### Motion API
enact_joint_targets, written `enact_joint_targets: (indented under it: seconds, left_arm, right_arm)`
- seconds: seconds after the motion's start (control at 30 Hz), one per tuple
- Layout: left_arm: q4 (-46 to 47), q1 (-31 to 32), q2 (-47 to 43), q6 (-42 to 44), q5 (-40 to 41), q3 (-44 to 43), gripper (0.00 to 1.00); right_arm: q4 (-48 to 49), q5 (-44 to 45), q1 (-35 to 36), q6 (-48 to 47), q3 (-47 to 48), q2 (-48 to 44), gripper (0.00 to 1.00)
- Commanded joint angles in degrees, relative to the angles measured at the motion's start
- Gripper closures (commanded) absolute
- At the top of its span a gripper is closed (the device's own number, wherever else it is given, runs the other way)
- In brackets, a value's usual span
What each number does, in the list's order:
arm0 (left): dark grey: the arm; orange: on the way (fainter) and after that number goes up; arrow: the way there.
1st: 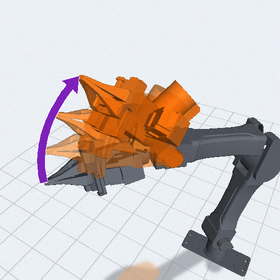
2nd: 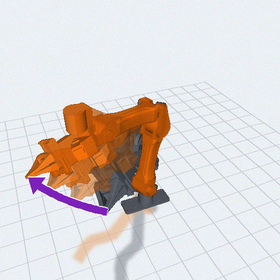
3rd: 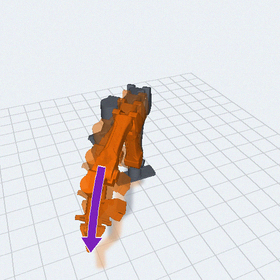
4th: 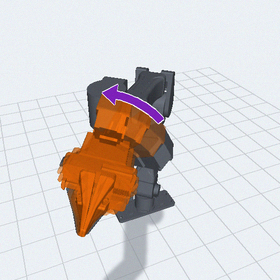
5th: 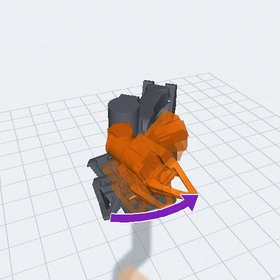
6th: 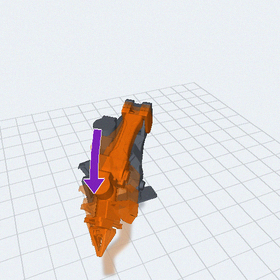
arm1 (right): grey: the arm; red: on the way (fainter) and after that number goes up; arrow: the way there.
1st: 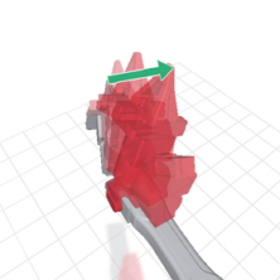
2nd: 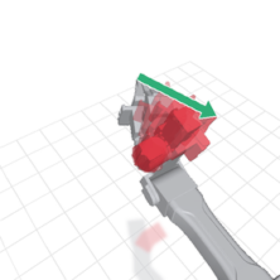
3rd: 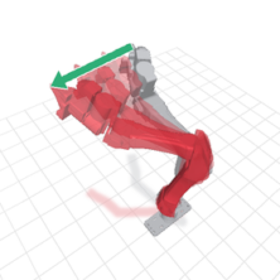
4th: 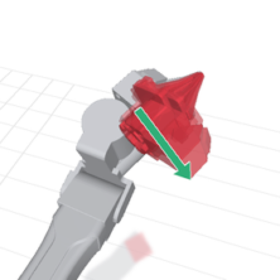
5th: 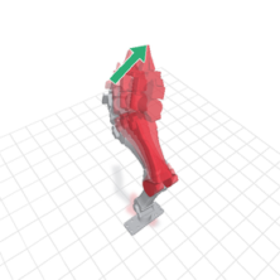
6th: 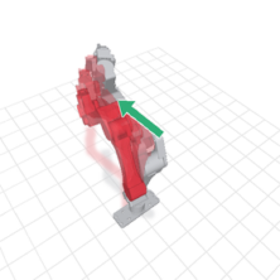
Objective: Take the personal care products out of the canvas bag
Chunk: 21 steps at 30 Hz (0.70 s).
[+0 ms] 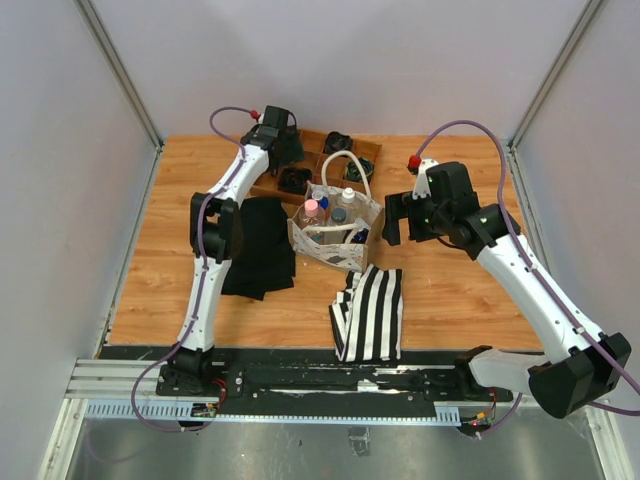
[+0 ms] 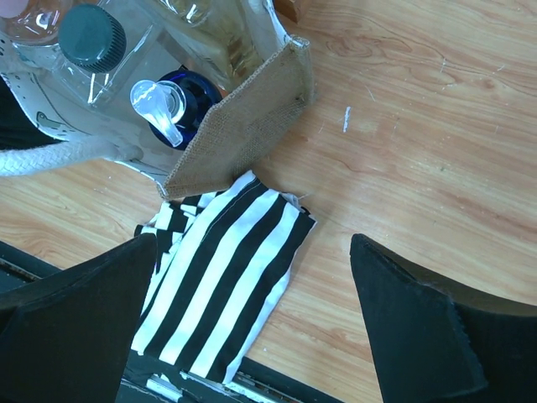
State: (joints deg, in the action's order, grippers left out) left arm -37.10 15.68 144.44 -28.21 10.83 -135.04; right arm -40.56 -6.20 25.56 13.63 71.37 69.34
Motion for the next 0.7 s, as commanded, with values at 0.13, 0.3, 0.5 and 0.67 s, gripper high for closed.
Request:
enact_joint_targets:
  seconds: [0.13, 0.3, 0.5, 0.67]
  left_arm:
    - [-4.17, -3.05, 6.19, -4.4, 0.4, -4.24, 0.01]
    - [-7.72, -9.84, 5.16, -12.61, -4.69, 4.18, 0.01]
    - [-6.49, -14.25, -5.28, -12.76, 7.39, 14.6, 0.0]
    - [-7.69, -21.59, -12.15, -18.14, 9.82, 21.09, 0.0]
  right_arm:
    - [0.41, 4.19, 0.45, -2.27, -0.79, -0.81, 0.01]
    - [0.46, 4.55, 0.46, -2.14, -1.23, -1.49, 0.02]
    - [0.72, 4.09, 0.45, -1.42, -2.41, -1.42, 0.01]
    - [0.74, 2.35, 0.46, -0.47, -3.2, -1.96, 0.01]
